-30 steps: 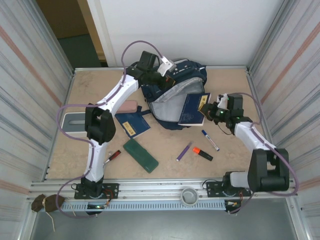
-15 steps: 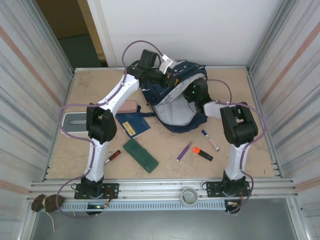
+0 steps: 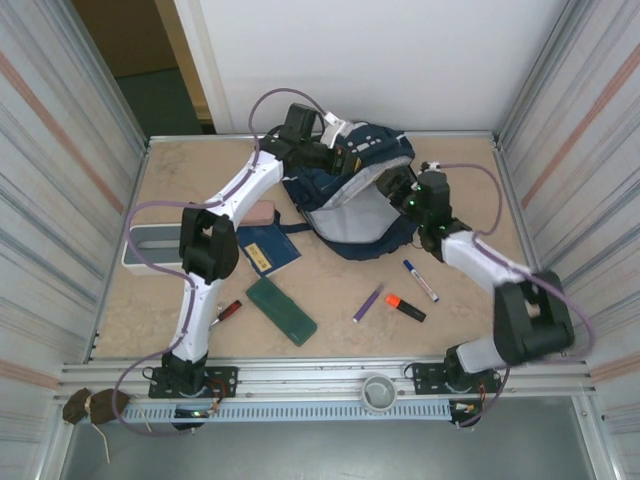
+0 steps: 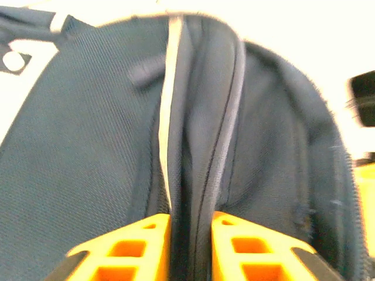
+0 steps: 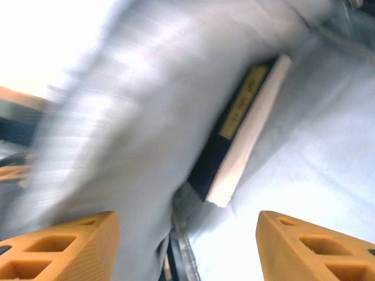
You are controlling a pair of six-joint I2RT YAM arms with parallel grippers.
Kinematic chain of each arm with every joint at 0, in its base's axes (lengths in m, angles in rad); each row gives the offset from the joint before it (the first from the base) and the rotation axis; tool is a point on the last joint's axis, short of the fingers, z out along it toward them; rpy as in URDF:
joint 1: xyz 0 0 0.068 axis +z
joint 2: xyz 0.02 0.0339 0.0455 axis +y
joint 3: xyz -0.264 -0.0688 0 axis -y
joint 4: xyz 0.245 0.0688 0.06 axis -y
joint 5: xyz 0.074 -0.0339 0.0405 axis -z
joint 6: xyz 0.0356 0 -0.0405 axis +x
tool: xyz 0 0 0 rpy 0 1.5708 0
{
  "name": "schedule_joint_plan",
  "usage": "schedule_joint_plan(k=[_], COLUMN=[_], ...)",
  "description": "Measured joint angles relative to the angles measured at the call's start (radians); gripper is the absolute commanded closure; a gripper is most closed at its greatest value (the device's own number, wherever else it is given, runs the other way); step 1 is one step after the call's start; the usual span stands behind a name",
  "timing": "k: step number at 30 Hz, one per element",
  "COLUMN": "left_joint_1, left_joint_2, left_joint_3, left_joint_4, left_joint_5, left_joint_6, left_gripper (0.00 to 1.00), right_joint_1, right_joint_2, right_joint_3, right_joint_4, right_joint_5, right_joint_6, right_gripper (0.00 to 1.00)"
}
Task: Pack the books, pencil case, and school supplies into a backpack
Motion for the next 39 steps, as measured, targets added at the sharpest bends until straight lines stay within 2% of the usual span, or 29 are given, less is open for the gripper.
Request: schedule_joint_plan(k=[3,5,8,9,12,14,17,20,23,27,33,39], left_joint_1=[0.003,0.006,0.012,0.016,0.053,0.119,0.232,0.299,0.304,0.303,0.303,0.319], left_joint_2=[-0.048,-0.14,-0.35,-0.427,-0.678,-0.824,-0.918,-0.916,-0.891,-0.835,-0.76,-0.749], left_joint_3=[-0.086,-0.235,-0.546,-0.644,-0.962,-1.146,-1.312,-1.398,-1.432,-1.433,-1.472,-1.502], left_joint_4=[0.039,0.056,0.097,0.117,0.195,0.231,0.258,0.262,0.263,0.291,0.354,0.41], left_joint_5=[-0.07,-0.157,-0.33,-0.38,-0.504,-0.56,-0.6,-0.599,-0.577,-0.551,-0.503,-0.468], left_joint_6=[-0.016,-0.028,-0.066,-0.083,-0.157,-0.224,-0.303,-0.351,-0.378,-0.397,-0.417,-0.435], left_gripper=[0.48,0.38,0.26,0.24,0.23,0.23,0.23,0.23,0.25,0.28,0.3,0.45], right_joint_1=[0.034,0.087,0.192,0.224,0.328,0.388,0.468,0.51,0.514,0.498,0.487,0.489], right_joint_2=[-0.194,-0.284,-0.308,-0.294,-0.156,-0.002,0.246,0.457,0.627,0.771,0.828,0.832], right_joint_3=[-0.052,-0.081,-0.089,-0.083,-0.002,0.107,0.298,0.47,0.603,0.712,0.774,0.771], right_joint_4=[-0.101,-0.172,-0.249,-0.268,-0.333,-0.356,-0.383,-0.415,-0.449,-0.496,-0.525,-0.531], right_joint_5=[0.065,0.105,0.129,0.126,0.08,0.045,-0.01,-0.049,-0.08,-0.096,-0.142,-0.199], right_joint_6=[-0.09,-0.154,-0.24,-0.265,-0.335,-0.373,-0.423,-0.445,-0.452,-0.456,-0.456,-0.437], right_gripper=[0.37,0.37,0.34,0.34,0.31,0.3,0.22,0.22,0.22,0.22,0.26,0.41])
